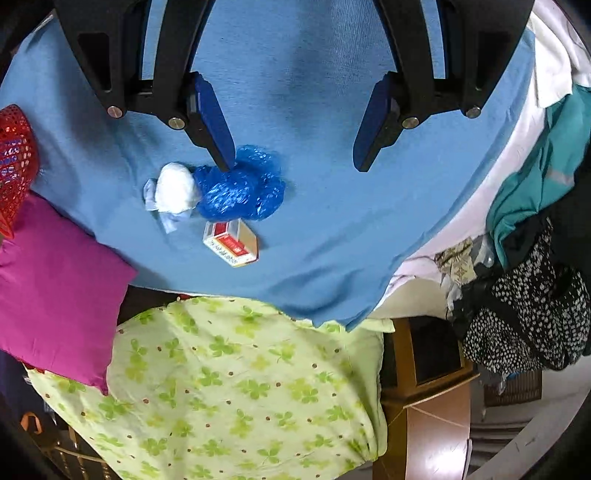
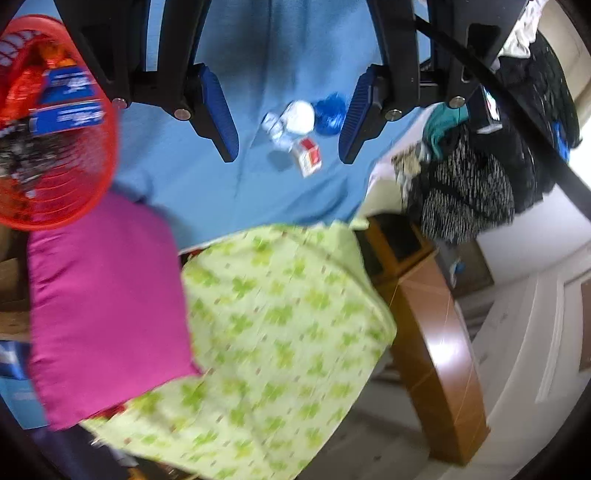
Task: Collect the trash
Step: 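Move both tools back toward the remaining trash on the blanket, then grasp the white plastic bag ball with the right tool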
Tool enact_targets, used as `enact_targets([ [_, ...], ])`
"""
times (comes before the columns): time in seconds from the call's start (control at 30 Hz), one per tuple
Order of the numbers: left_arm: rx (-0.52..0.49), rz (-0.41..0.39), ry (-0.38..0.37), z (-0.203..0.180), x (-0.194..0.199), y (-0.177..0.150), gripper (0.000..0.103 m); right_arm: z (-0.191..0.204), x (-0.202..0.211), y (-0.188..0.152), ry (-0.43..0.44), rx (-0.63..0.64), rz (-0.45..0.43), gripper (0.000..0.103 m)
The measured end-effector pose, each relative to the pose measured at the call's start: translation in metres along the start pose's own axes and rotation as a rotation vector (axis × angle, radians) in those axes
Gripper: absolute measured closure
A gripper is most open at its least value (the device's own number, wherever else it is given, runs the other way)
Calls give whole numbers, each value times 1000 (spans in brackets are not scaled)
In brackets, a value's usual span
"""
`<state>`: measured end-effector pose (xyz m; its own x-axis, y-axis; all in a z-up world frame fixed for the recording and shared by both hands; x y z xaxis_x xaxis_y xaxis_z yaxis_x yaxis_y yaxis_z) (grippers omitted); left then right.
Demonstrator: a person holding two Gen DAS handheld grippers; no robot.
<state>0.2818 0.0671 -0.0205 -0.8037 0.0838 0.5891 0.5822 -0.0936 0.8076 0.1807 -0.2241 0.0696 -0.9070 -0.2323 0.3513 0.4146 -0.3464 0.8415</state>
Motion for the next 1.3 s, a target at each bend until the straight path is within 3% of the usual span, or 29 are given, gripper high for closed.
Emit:
enact_targets([
  [0.3, 43, 45, -20, 8, -30, -1, 36, 0, -99, -41, 18, 10, 236, 45],
  [0.43, 46, 69, -32, 7, -41, 0, 36, -8, -135, -46, 13, -2, 305, 56],
  [0.57, 56, 105, -76, 0, -50, -1, 36, -9, -165, -51, 8, 17, 351, 60],
  [0.8, 26, 113, -68, -6, -66, 7, 36, 12, -220, -67, 66, 66, 446, 60],
  [1.17, 28, 93, -111, -4, -84, 21, 36, 14, -278, -95, 32, 76, 542, 57],
  [1.3, 30, 86, -156, -9, -86, 25, 36, 11, -277, -94, 49, 61, 531, 67],
])
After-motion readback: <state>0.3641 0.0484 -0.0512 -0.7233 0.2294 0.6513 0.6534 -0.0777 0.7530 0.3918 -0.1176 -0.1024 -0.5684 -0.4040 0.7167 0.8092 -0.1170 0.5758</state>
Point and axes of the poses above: each gripper's, at about its wrist camera, not at the fingertips, and x roughly against the way its jaws point, z to its left, y to its top, the point moved 5 cm from there along -x, roughly the way its jaws point, and after that the axes turned 1 degree about z, right-handed, at the moved point
